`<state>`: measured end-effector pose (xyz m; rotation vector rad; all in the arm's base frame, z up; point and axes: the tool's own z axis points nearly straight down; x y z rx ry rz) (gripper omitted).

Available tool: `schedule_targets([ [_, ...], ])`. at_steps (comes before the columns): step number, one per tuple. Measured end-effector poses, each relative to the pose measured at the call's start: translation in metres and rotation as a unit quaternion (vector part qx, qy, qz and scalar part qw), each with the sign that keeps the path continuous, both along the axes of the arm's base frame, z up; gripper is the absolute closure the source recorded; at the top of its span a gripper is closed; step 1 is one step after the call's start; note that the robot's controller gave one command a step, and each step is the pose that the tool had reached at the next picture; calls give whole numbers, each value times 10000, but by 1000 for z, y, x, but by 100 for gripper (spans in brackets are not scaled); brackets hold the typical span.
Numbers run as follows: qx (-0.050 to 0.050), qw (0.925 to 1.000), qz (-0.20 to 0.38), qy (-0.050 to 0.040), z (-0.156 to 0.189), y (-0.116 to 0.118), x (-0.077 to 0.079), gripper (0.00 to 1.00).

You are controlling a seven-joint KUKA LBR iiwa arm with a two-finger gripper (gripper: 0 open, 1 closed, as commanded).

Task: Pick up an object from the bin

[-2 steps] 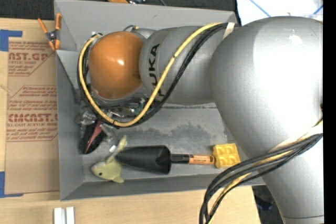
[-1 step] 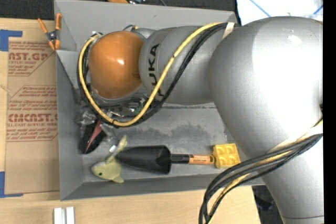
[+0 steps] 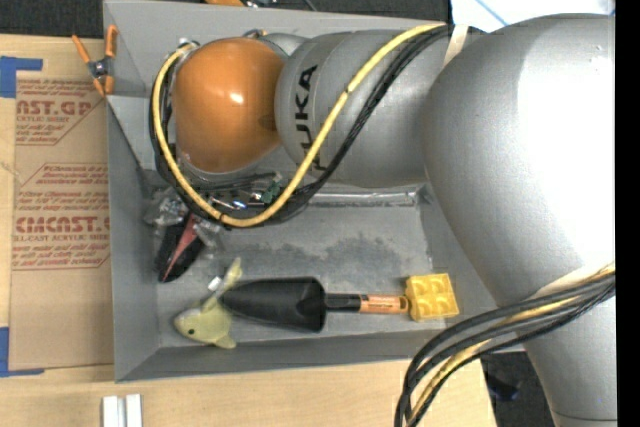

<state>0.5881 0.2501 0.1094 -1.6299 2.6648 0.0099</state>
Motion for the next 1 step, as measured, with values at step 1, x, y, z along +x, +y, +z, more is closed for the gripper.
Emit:
schedule_targets([
  [1, -6, 10000, -2, 20, 41, -1, -1, 100],
])
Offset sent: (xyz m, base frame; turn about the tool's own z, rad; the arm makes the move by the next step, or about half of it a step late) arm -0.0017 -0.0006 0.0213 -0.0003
